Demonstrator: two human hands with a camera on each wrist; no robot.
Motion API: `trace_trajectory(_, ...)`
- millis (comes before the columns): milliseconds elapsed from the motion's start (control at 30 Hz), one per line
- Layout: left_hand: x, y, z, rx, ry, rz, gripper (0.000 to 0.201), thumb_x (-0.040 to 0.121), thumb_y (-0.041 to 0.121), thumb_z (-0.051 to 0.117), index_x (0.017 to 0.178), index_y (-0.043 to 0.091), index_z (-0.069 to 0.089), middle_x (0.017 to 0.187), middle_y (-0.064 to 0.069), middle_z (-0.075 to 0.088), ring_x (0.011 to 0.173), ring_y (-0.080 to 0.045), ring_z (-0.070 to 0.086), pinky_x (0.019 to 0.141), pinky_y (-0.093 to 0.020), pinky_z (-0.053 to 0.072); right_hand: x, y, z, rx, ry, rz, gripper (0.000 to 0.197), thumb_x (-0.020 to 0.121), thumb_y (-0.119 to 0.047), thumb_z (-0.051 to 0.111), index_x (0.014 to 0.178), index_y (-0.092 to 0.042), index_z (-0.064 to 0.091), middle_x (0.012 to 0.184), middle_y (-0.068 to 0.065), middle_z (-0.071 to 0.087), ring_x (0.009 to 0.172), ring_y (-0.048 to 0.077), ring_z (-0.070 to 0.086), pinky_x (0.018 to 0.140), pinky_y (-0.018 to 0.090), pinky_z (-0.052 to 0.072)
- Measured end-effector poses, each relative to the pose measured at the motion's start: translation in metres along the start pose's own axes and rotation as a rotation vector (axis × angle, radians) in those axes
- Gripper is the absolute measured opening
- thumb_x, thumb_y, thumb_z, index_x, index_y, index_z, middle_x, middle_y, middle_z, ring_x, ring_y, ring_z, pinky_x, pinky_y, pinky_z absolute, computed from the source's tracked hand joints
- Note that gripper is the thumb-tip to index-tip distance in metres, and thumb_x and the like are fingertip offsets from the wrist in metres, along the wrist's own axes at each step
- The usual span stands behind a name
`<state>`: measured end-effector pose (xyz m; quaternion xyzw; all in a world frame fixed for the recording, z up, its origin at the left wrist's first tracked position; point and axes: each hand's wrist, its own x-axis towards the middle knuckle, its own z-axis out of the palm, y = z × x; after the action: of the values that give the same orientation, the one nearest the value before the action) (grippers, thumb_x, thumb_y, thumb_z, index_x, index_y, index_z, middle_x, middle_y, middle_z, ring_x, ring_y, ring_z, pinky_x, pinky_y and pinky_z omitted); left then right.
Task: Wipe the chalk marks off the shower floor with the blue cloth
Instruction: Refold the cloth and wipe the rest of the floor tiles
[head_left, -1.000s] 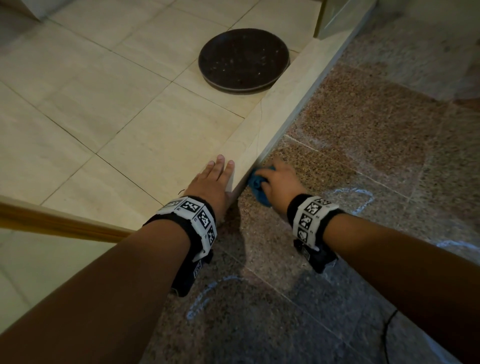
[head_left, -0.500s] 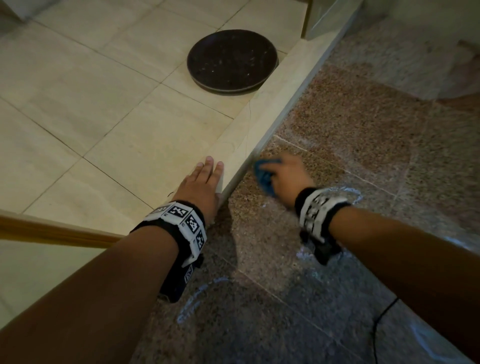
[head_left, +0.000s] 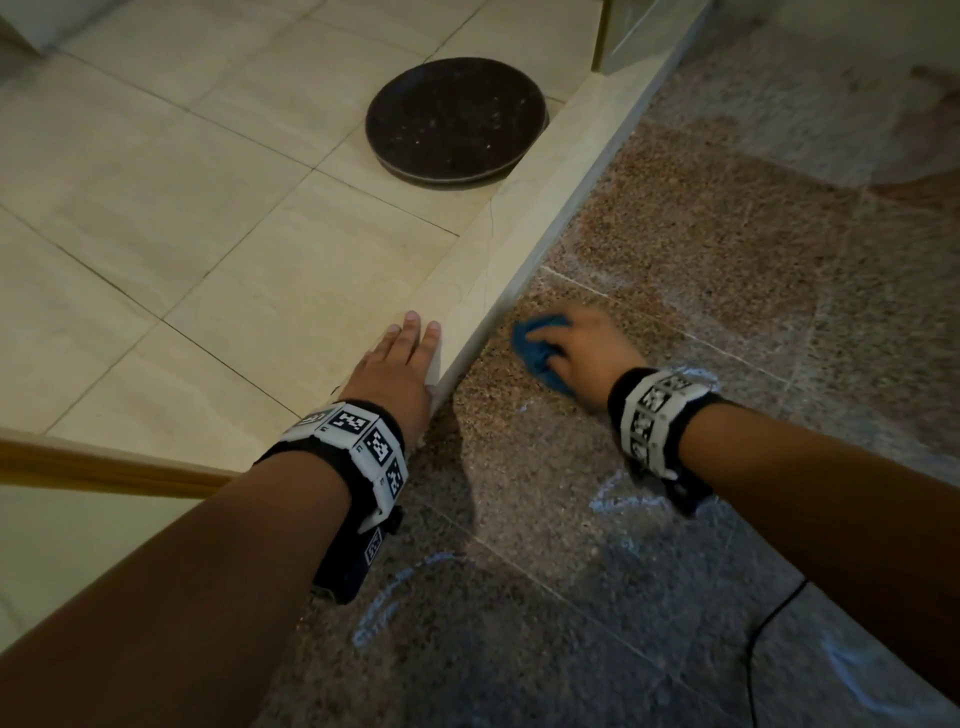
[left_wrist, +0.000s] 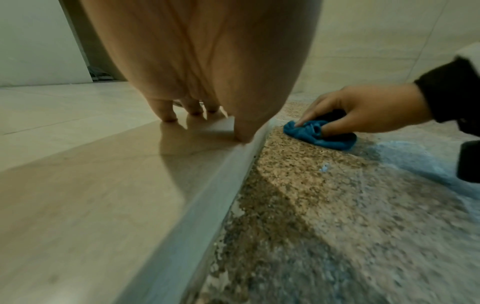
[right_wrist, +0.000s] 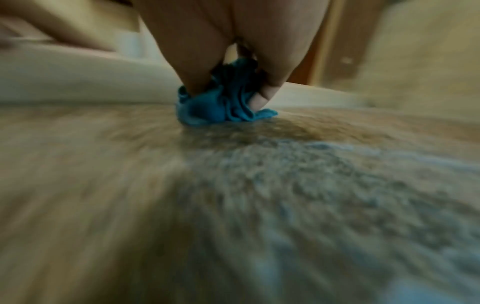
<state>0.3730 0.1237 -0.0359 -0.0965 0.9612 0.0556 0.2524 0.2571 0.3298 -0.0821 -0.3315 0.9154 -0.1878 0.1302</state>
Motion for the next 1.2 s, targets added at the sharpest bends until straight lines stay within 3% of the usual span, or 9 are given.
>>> trace_trajectory(133,-0.001,0.000,-0.002,-0.033,-0.003,-0.002,0.071,0.103,0.025,0.039,0.153,0.018,-0.011,0.160,-0.006,-0.018,0.149,-0.024,-0.008,0.120,-0.036,0.009,0.022,0.007,-0.014,-0.032,0.050,0.455,0.046,0.095,-0.006,0.043,0.140,-0.016,0.040,0.148,0.013,0.022,0.129,0.038,0.031,0.104,0.044,0.039)
trace_trajectory(333,0.001,-0.001,-0.004,-0.033,-0.015,0.007,0.072,0.103,0.026,0.040,0.153,0.019,-0.012,0.160,-0.005,-0.018,0.149,-0.023,-0.007,0.120,-0.037,0.010,0.030,-0.008,0.003,-0.164,-0.001,0.032,0.048,0.088,-0.005,0.055,0.135,-0.015,0.046,0.145,0.011,0.035,0.128,0.035,0.035,0.106,0.044,0.037)
trace_trajectory(400,0.002,-0.001,-0.003,-0.016,-0.019,0.008,0.072,0.103,0.026,0.039,0.153,0.018,-0.013,0.160,-0.005,-0.019,0.149,-0.023,-0.008,0.120,-0.037,0.009,0.033,0.008,-0.009,-0.154,0.060,0.129,0.047,0.088,-0.006,0.053,0.134,-0.018,0.048,0.144,0.014,0.035,0.126,0.037,0.036,0.102,0.047,0.039)
trace_trajectory(467,0.003,-0.003,-0.002,0.003,-0.018,0.015,0.072,0.104,0.028,0.037,0.152,0.019,-0.014,0.160,-0.006,-0.020,0.149,-0.024,-0.009,0.120,-0.037,0.009,0.036,0.024,-0.022,-0.134,0.117,0.374,0.048,0.091,-0.007,0.049,0.137,-0.020,0.043,0.145,0.017,0.028,0.128,0.039,0.030,0.103,0.048,0.037)
trace_trajectory(533,0.003,-0.004,-0.001,0.013,-0.018,0.018,0.071,0.104,0.029,0.037,0.152,0.019,-0.015,0.160,-0.005,-0.021,0.149,-0.024,-0.009,0.120,-0.037,0.009,0.041,0.022,-0.024,-0.183,0.055,0.521,0.048,0.095,-0.010,0.045,0.141,-0.016,0.034,0.150,0.016,0.015,0.132,0.040,0.021,0.107,0.048,0.033)
trace_trajectory(767,0.004,-0.004,-0.001,0.012,-0.026,0.015,0.072,0.104,0.029,0.037,0.152,0.020,-0.016,0.160,-0.004,-0.021,0.149,-0.023,-0.010,0.121,-0.037,0.010,0.058,0.000,-0.007,-0.228,-0.012,0.150,0.047,0.096,-0.015,0.046,0.142,-0.015,0.039,0.154,0.010,0.019,0.134,0.038,0.021,0.111,0.046,0.027)
trace_trajectory(967,0.003,-0.004,-0.001,0.013,-0.021,0.022,0.072,0.104,0.030,0.037,0.152,0.020,-0.015,0.160,-0.004,-0.020,0.149,-0.023,-0.009,0.121,-0.037,0.010,0.058,0.019,-0.024,-0.196,0.107,0.419,0.042,0.096,-0.007,0.041,0.137,-0.016,0.046,0.151,0.016,0.018,0.133,0.042,0.020,0.109,0.051,0.028)
trace_trajectory(1067,0.003,-0.005,0.000,0.007,-0.007,0.024,0.073,0.103,0.030,0.038,0.152,0.020,-0.015,0.160,-0.004,-0.020,0.149,-0.023,-0.009,0.120,-0.037,0.010,0.057,0.005,-0.014,-0.113,0.102,0.296,0.043,0.093,-0.009,0.045,0.135,-0.015,0.047,0.149,0.013,0.028,0.134,0.038,0.022,0.111,0.045,0.027)
trace_trajectory(1200,0.002,-0.004,0.000,0.012,-0.008,0.018,0.073,0.103,0.030,0.038,0.152,0.020,-0.015,0.160,-0.004,-0.020,0.149,-0.023,-0.009,0.120,-0.037,0.010,0.052,0.004,-0.007,-0.103,0.076,0.080,0.040,0.090,-0.029,0.054,0.126,-0.013,0.057,0.138,0.014,0.045,0.127,0.036,0.038,0.109,0.041,0.032)
